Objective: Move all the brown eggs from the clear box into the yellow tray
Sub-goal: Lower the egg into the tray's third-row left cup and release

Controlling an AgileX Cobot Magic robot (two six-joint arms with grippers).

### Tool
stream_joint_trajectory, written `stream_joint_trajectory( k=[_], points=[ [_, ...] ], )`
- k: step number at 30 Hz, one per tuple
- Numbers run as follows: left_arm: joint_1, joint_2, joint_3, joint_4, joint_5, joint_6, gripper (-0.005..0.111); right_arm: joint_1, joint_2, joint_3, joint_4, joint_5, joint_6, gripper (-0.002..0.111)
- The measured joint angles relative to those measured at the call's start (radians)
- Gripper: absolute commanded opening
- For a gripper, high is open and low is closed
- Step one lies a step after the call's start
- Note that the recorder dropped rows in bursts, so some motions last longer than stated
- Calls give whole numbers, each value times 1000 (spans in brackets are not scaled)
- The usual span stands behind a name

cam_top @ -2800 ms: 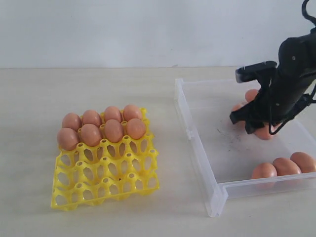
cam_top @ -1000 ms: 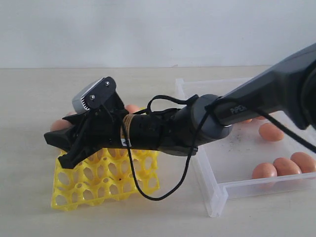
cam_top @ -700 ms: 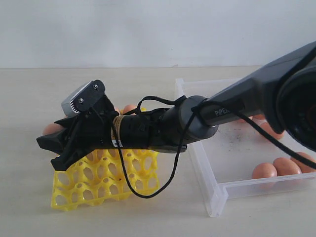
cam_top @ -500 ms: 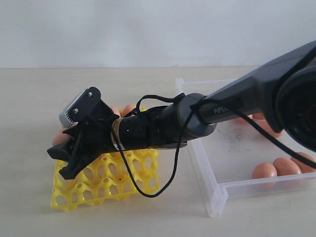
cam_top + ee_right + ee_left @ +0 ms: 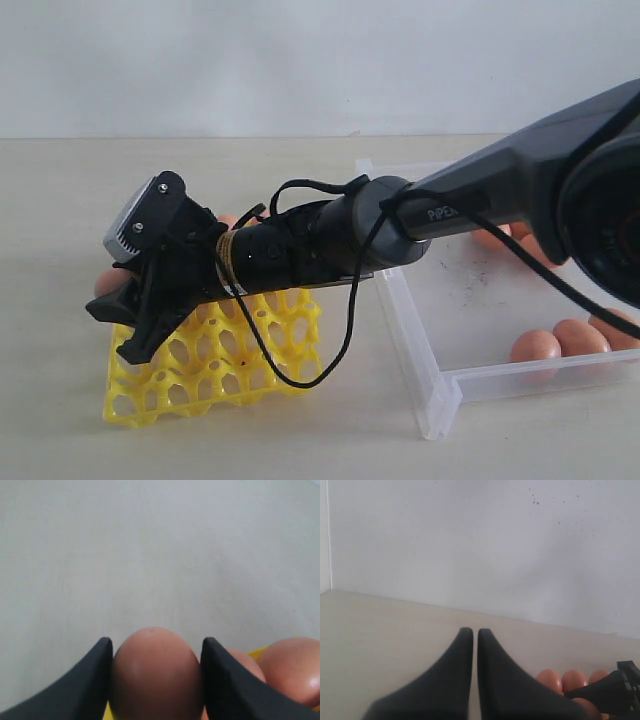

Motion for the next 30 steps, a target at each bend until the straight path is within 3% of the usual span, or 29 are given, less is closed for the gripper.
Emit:
stream_joint_trajectory(
  k=[30],
  points=[
    [0, 0, 0, 0, 0, 0, 4, 0, 61, -54, -49, -29, 105, 0]
  ],
)
